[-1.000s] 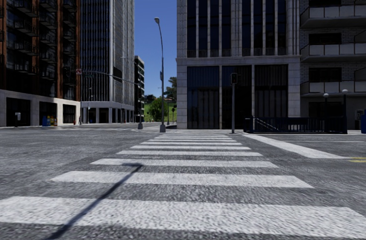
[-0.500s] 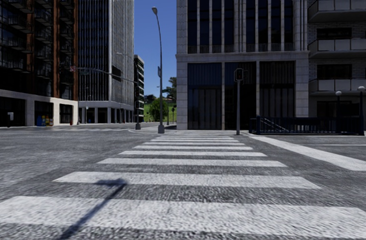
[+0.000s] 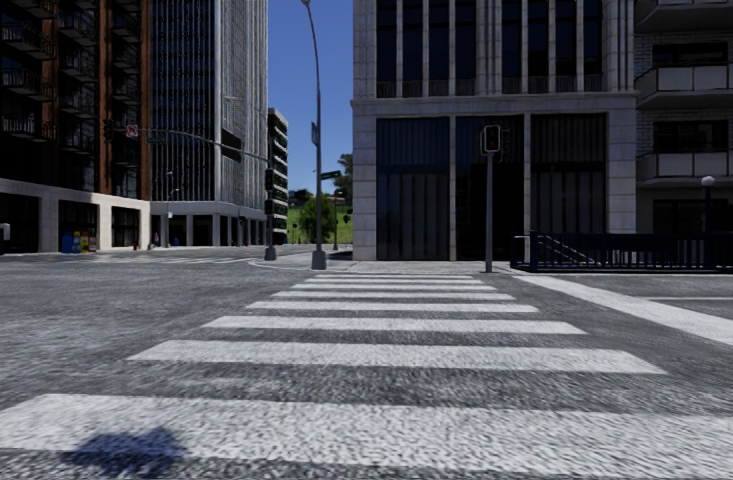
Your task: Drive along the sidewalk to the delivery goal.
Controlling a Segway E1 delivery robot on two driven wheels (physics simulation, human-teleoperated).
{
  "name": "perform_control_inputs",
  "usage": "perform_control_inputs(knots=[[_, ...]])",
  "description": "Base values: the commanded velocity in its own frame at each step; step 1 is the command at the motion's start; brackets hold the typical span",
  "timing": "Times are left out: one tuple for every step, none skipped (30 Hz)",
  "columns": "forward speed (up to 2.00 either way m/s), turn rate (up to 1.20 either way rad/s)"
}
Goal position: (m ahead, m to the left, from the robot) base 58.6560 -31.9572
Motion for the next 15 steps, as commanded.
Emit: perform_control_inputs(knots=[[2.00,0.00],[2.00,0.00],[2.00,0.00],[2.00,0.00],[2.00,0.00],[2.00,0.00],[2.00,0.00],[2.00,0.00],[2.00,0.00],[2.00,0.00],[2.00,0.00],[2.00,0.00],[2.00,0.00],[2.00,0.00],[2.00,0.00]])
